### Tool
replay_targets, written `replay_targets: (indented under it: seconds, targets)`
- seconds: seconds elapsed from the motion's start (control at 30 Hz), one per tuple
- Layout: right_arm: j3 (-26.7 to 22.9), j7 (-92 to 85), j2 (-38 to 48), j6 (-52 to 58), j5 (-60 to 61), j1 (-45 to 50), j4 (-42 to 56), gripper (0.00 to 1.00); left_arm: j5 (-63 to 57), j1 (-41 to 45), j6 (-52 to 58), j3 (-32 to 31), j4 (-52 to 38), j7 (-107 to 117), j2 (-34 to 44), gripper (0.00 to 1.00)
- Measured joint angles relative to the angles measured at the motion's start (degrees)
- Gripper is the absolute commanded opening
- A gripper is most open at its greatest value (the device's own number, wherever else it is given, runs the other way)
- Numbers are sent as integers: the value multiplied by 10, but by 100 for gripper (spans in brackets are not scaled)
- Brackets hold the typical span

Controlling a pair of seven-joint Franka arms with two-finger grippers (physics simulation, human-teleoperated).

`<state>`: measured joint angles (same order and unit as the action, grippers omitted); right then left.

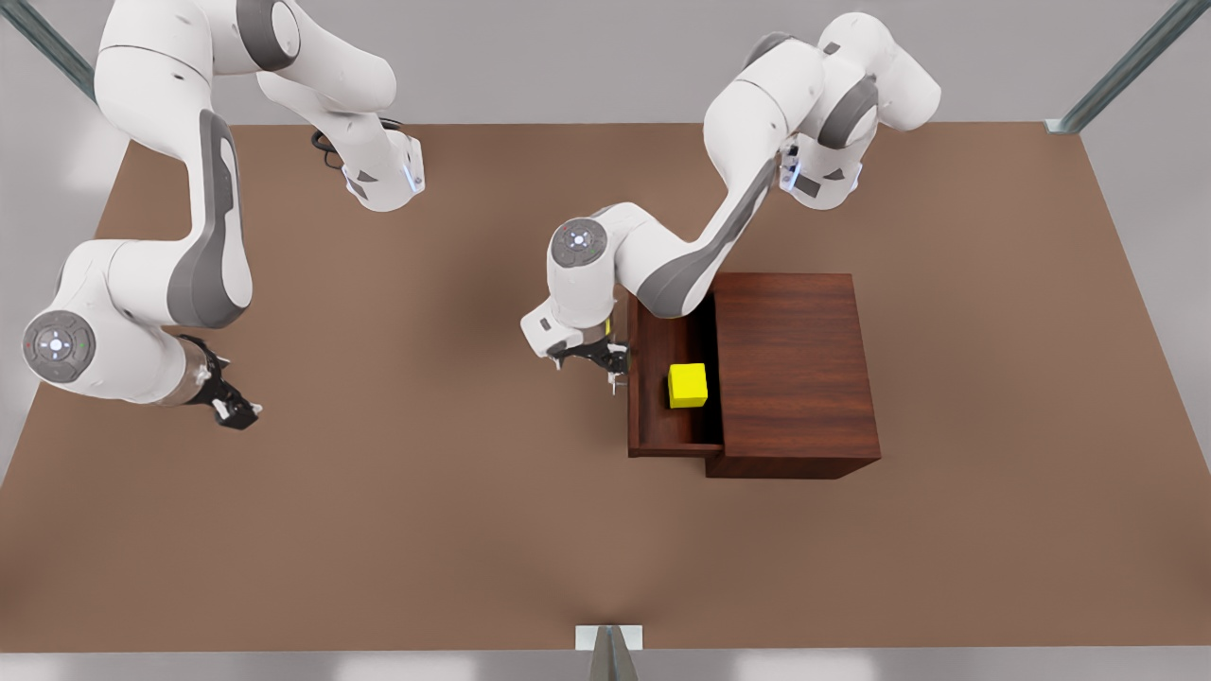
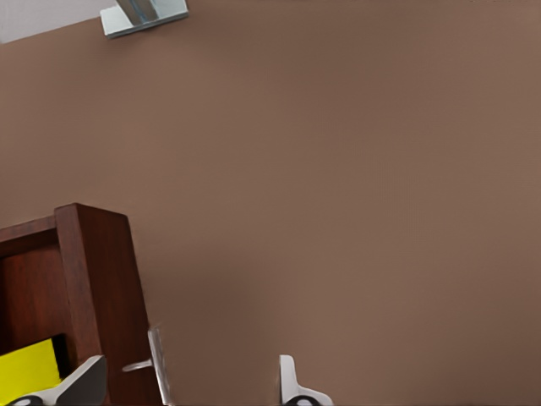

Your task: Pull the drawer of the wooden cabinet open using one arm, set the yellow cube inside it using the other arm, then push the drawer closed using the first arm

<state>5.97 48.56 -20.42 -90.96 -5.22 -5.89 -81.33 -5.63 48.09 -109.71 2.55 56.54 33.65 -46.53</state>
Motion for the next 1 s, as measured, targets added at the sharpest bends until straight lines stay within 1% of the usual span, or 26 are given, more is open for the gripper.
replay_targets:
  seconds: [0.27,0.53,0.67,0.83,1.0]
  targets:
    - [0,-168,-3,6,0,0,0,100,-56,27,-66,-1,17,160,-47,100]
    - [0,-274,-5,8,-1,1,0,100,-68,40,-82,-1,68,254,-50,100]
    - [1,-311,-6,8,-1,1,0,100,-71,39,-75,0,86,277,-39,100]
    - [1,-348,-7,8,-1,2,0,100,-72,35,-40,1,88,294,-22,100]
    - [1,-375,-7,8,-1,1,1,100,-69,18,-15,2,111,300,-10,100]
